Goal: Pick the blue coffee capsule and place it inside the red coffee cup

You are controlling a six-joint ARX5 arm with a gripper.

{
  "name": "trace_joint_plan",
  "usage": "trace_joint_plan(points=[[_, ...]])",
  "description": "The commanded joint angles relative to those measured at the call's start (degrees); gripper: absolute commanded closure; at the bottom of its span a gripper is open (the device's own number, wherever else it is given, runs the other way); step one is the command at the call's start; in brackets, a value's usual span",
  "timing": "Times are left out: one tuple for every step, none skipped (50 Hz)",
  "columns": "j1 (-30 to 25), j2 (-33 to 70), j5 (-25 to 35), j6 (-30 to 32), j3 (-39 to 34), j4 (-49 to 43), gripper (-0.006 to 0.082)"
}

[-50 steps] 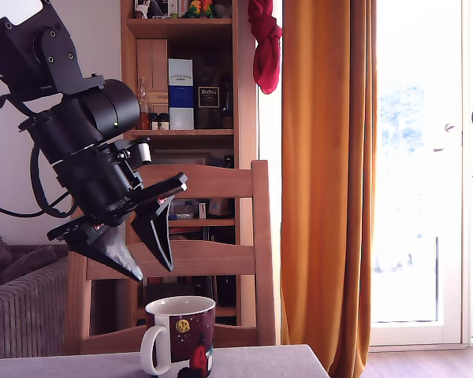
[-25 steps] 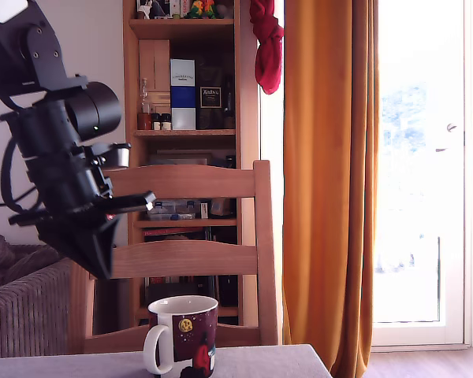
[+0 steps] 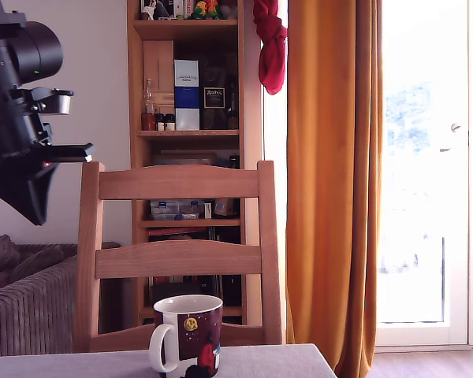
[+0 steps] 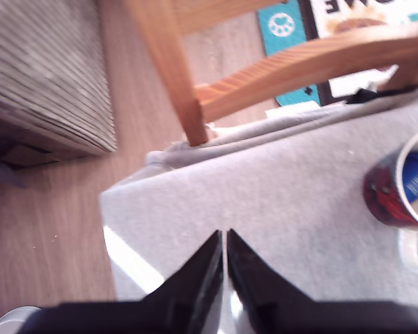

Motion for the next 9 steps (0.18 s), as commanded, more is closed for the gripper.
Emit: trace_joint_plan(points=[[1.4,-2.5,-0.1,0.4,-0.4,0.0,0.0786],[1.6,-2.8,-0.1,0.4,-0.6,0.0,0.0786],[1.9,-3.0,-0.1,0.6,-0.7,0.0,0.0786],[2.2,-3.3,-0.1,0.8,-0.9,-0.1,0.0786],[2.4,-3.5,-0.1,1.0,-1.1,-0.2,0.0786],[2.6,-3.7,-0.1,1.0,-1.3,-0.2,0.0786],[2.9,-4.0,-0.1,1.1,-1.7,-0.2,0.0786],[3.1,-4.3,-0.1,1.3,-1.9,-0.2,0.0786],[3.3,-4.6,-0.1,1.4,-2.2,-0.2,0.0786]])
